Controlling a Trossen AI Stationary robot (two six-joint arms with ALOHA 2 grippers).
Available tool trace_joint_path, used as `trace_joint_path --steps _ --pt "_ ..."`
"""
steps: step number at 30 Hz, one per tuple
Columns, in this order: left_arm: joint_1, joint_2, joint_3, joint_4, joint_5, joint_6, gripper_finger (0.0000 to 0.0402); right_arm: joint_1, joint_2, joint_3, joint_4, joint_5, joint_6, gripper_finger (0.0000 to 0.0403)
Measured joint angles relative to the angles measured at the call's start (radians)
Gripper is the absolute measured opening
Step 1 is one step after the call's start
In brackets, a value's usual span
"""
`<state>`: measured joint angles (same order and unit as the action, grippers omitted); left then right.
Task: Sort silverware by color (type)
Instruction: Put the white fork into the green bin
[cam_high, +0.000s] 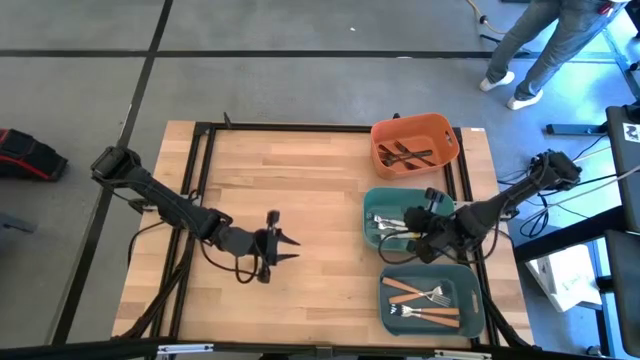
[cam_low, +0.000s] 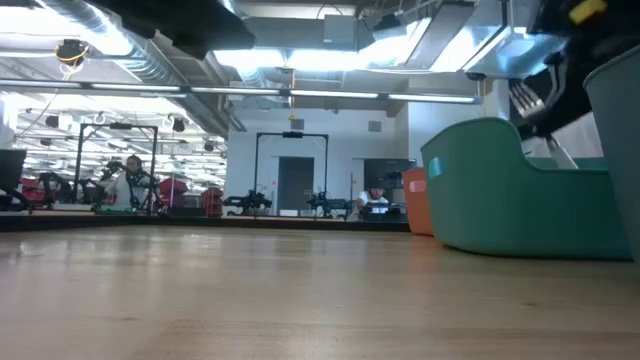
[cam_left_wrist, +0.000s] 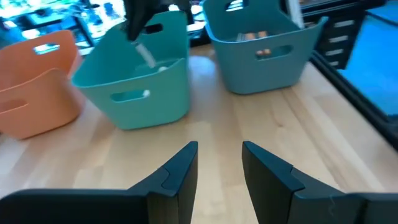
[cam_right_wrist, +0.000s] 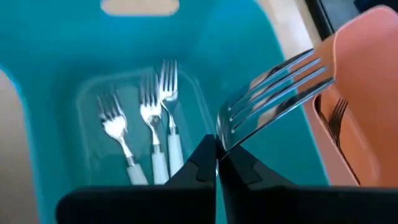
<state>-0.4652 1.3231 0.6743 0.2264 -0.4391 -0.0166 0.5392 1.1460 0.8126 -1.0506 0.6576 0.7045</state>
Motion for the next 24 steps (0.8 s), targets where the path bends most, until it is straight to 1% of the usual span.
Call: trace_joint_path --steps 3,10,13,16,19,24 --pt "0.000 0.000 0.000 -0.001 0.025 0.000 0.0120 -0.039 0.002 -0.033 0.001 -0.044 -0.002 0.0001" --pt "0.007 0.000 0.000 -0.005 0.004 0.001 0.0120 -0.115 0.002 -0.066 0.013 -0.133 -0.002 0.0001" --pt "0.008 0.000 0.000 -0.005 0.003 0.001 0.0120 -0.130 0.002 -0.074 0.016 -0.139 -0.002 0.0001" --pt "0.007 0.000 0.000 -0.007 0.004 0.000 0.0120 -0.130 0.002 -0.085 0.060 -0.146 -0.002 0.0001" --pt "0.008 0.000 0.000 -0.008 0.004 -0.004 0.0120 -0.128 0.002 -0.099 0.092 -0.180 -0.008 0.0001" --pt "0.007 0.000 0.000 -0.008 0.003 -0.006 0.0120 -0.128 0.002 -0.117 0.116 -0.201 -0.028 0.0001"
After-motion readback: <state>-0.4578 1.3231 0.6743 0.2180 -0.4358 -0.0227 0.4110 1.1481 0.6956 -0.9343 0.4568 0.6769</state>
